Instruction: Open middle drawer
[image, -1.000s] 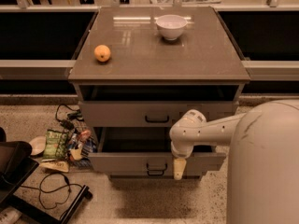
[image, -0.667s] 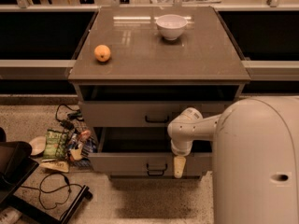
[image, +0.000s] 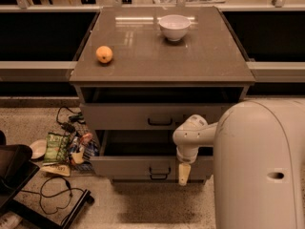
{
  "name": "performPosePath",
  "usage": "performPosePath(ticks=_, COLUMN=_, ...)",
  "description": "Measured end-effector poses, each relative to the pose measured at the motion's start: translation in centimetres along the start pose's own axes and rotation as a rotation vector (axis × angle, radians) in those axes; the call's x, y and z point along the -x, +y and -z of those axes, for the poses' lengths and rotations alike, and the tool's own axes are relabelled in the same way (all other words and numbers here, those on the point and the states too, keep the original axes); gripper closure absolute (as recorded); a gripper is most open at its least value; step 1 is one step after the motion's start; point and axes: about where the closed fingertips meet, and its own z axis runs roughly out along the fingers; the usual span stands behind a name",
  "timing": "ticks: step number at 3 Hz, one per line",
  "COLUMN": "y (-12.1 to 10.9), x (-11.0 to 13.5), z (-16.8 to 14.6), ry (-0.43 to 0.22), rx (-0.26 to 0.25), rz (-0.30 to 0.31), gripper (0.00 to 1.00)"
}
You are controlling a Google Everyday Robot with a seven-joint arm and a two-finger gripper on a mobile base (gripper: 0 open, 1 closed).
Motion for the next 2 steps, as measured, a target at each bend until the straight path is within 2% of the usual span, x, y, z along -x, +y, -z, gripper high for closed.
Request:
performPosePath(ticks=1, y=0.13, x=-0.05, z=-0.15, ry=0.001, rx=0.003, rz=0.0, gripper=0.19)
performPosePath(ticks=2, y=0.25, x=-0.09, z=-0.28, ry=0.002, rx=0.006, rz=0.001, gripper=0.42)
